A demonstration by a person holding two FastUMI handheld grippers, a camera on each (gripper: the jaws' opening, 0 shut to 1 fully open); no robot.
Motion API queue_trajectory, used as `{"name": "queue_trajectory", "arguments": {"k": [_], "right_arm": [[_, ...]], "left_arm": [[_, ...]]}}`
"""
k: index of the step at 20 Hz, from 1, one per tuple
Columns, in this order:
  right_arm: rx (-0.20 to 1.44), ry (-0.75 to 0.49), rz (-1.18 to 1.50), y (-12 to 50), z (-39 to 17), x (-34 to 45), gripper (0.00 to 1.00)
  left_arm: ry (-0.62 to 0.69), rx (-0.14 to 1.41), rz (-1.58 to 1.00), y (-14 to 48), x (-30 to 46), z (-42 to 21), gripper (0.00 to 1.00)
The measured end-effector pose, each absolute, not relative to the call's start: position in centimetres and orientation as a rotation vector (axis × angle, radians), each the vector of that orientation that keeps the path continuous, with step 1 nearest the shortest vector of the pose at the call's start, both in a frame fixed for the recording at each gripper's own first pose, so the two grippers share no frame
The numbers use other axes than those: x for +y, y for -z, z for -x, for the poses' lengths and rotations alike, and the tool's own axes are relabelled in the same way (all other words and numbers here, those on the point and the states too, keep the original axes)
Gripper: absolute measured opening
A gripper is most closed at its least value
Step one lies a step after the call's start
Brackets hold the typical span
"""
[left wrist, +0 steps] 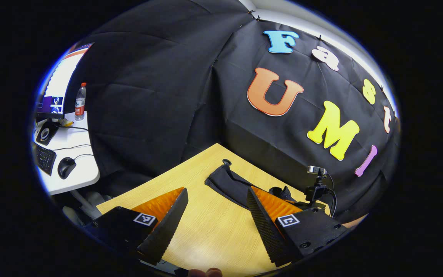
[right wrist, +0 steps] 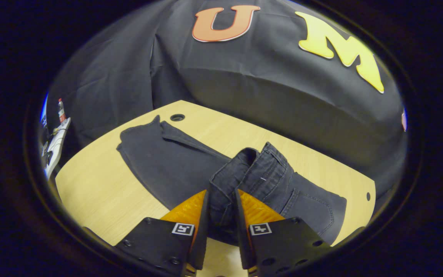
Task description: Grasp the waist and the cuffs of the jeans and fold them to make the two legs overlap; first hold the waist and fold one-third of the jeans toward the cuffs, then hold the cuffs and fold the remaining one-third in the same direction to finish folding.
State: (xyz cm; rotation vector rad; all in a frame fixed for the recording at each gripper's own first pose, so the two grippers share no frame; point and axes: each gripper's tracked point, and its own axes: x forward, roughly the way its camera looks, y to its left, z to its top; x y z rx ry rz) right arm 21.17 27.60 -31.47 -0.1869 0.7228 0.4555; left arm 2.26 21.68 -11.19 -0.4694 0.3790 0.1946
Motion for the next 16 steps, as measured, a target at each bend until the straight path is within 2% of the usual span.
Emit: {"name": "queue_trajectory", "arguments": {"k": [1, 3, 4, 5, 9, 10, 12, 15, 16], "right_arm": [[0.717, -0.469, 0.181, 30.9, -20.7, 27.7, 0.38], [0.707, -0.484, 0.152, 29.4, -19.7, 27.4, 0.49], [0.696, -0.489, 0.137, 28.4, -19.2, 27.2, 0.61], [0.677, -0.492, 0.13, 27.0, -18.9, 26.7, 0.64], [0.586, -0.517, 0.092, 20.5, -16.5, 24.4, 0.92], [0.567, -0.52, 0.087, 18.8, -15.6, 23.5, 0.94], [0.531, -0.521, 0.08, 15.8, -14.3, 21.6, 0.91], [0.488, -0.486, 0.098, 12.4, -12.5, 17.8, 0.95], [0.481, -0.466, 0.094, 11.6, -12.0, 16.6, 0.92]], "left_arm": [[-0.192, 0.379, 0.471, 11.2, 21.6, -2.4, 0.99], [-0.185, 0.374, 0.468, 11.3, 21.5, -2.6, 0.99], [-0.181, 0.373, 0.462, 11.3, 21.4, -2.8, 0.99], [-0.175, 0.372, 0.455, 11.4, 21.4, -3.2, 0.99], [-0.131, 0.366, 0.376, 11.7, 21.0, -4.9, 0.99], [-0.117, 0.364, 0.351, 12.0, 21.1, -5.8, 0.99], [-0.098, 0.372, 0.303, 12.5, 21.2, -7.2, 0.99], [-0.102, 0.361, 0.18, 14.3, 22.0, -9.9, 0.99], [-0.093, 0.371, 0.166, 15.2, 22.1, -10.8, 0.99]]}}
